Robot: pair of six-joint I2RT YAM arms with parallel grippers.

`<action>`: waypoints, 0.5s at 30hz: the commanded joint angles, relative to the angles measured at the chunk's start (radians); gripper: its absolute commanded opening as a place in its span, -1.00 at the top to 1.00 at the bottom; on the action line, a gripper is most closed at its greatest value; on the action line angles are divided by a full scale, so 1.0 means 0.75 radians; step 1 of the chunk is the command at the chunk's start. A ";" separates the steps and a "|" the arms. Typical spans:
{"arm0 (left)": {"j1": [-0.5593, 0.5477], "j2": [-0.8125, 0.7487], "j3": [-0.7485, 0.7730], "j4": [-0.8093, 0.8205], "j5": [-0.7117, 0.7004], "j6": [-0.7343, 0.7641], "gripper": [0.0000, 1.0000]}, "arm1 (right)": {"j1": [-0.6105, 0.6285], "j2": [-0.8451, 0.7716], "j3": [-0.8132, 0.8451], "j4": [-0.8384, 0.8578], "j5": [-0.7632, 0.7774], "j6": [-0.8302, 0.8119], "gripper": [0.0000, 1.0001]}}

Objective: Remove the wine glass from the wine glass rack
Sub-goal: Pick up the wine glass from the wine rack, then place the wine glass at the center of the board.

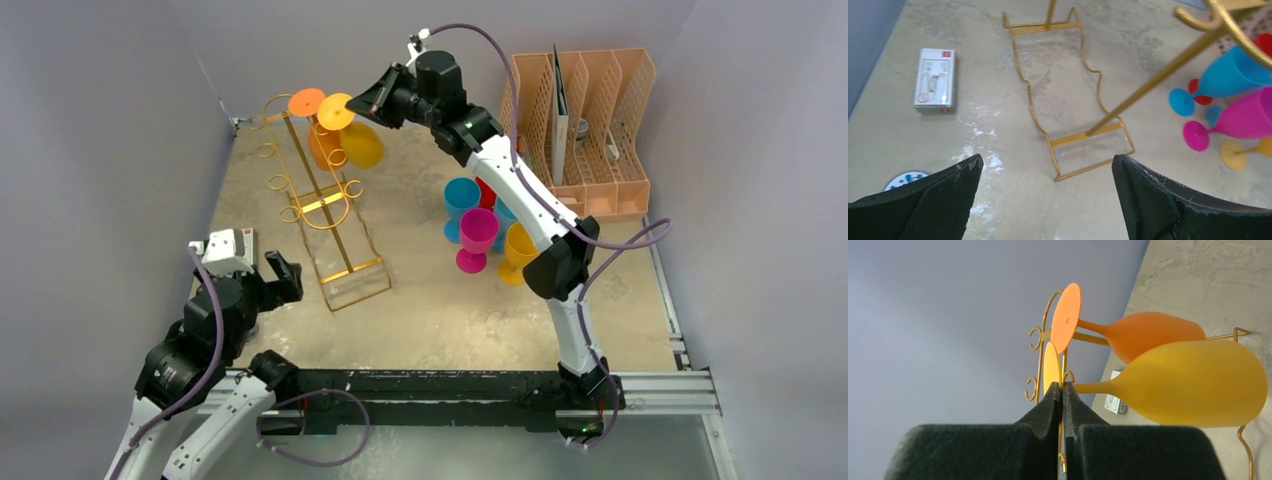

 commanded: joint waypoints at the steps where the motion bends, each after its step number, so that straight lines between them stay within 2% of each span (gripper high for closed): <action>1: 0.003 -0.019 0.073 0.035 0.268 0.080 -1.00 | -0.002 -0.122 0.007 0.069 -0.002 -0.122 1.00; 5: 0.003 0.004 0.102 0.096 0.497 0.181 -1.00 | -0.025 -0.170 0.018 -0.010 -0.087 -0.249 1.00; 9: 0.004 0.080 0.122 0.147 0.777 0.235 -1.00 | -0.045 -0.331 -0.213 0.044 -0.105 -0.325 1.00; 15: 0.005 0.258 0.099 0.251 1.215 0.268 -0.94 | -0.046 -0.558 -0.487 0.046 -0.241 -0.485 1.00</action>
